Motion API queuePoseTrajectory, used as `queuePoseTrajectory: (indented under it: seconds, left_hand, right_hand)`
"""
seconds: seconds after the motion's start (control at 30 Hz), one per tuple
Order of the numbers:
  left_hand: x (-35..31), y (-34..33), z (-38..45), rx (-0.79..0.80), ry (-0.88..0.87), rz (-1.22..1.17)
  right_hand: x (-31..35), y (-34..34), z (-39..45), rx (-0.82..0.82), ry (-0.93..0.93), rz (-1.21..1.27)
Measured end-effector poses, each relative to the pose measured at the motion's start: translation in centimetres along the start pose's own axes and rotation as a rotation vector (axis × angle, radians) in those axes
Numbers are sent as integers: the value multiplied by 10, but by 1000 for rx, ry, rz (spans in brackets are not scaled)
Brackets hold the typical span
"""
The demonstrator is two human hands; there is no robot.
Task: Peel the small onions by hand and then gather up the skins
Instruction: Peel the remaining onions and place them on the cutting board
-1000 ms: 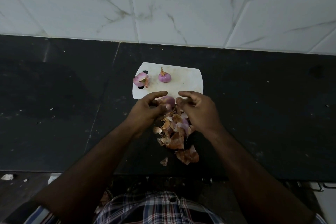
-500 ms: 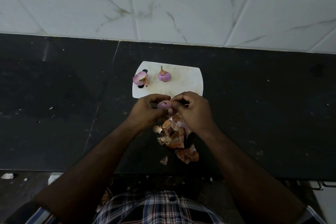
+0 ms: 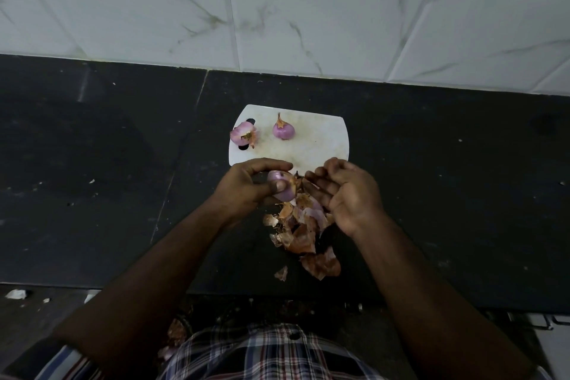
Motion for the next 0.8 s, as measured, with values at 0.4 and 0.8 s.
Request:
queuePoseTrajectory:
  seconds: [0.4, 0.8]
  left_hand:
    - [12, 4, 3, -49, 21, 65]
    - [10, 8, 5, -90, -19, 173]
  right_hand:
    - [8, -2, 8, 119, 297, -677]
    - [12, -16, 8, 130, 414, -733]
Point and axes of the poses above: each hand's wrist, its own z-axis towards the middle knuckle, its own y-axis out of the back of the hand, x = y × z, the point moved 8 cm from there along z, towards the middle knuckle, and after that the axes turned 3 degrees about -x, right-handed, at the moved point
